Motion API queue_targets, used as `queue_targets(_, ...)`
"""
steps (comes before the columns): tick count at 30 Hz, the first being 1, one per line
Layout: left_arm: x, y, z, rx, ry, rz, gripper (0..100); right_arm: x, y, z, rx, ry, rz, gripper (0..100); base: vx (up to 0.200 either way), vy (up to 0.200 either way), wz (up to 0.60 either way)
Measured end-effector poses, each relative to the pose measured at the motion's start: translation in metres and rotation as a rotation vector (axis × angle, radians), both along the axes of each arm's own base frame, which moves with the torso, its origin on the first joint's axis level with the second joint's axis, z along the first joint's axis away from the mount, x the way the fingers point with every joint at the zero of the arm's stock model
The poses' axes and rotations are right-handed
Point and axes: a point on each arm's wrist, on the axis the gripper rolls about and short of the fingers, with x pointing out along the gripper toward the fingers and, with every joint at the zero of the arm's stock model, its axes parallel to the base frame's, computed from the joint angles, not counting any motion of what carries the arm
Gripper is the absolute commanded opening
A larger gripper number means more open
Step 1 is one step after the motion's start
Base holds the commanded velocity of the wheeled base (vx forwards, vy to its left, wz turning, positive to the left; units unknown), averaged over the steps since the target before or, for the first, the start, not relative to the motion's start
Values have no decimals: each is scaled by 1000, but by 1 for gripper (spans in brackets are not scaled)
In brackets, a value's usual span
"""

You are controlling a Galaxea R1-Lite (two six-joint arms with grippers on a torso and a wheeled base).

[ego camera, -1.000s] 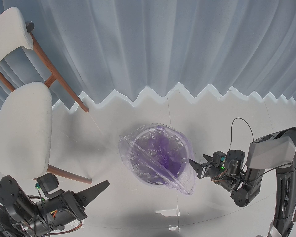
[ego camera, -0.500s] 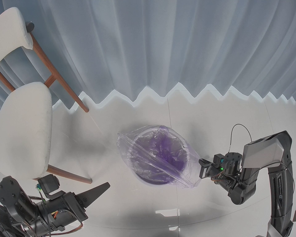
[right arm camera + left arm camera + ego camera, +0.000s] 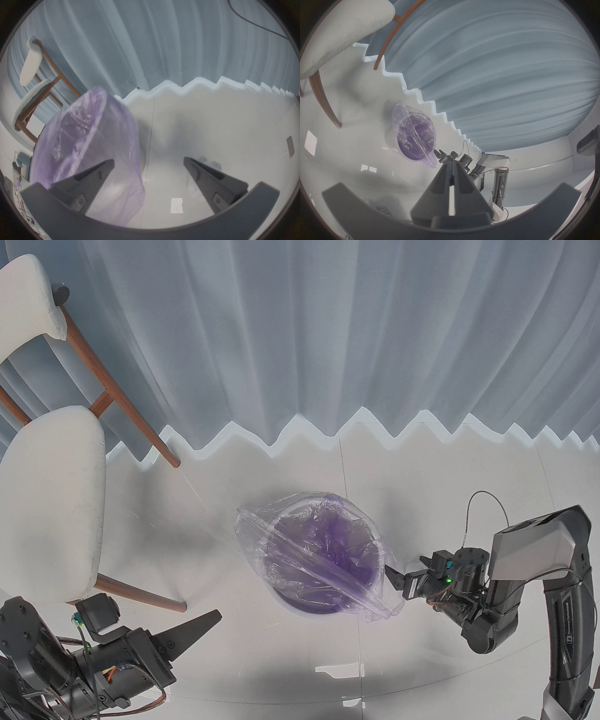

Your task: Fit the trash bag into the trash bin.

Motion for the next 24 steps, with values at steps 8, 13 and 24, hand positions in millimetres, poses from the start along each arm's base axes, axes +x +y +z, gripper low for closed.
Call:
queue_targets(8,-2,5,4,-39,11,29,0,-33,-38,64,38,-63,-80,100,0,0,0)
queue_targets(13,-6,11,4,-29,28,40,0,-65,-72,115,83,-171,-154,100,0,0,0)
queue_targets(24,23,-3,22,97,164,-14,0,-155,-108,168,93,-201,-264,100,0,0,0)
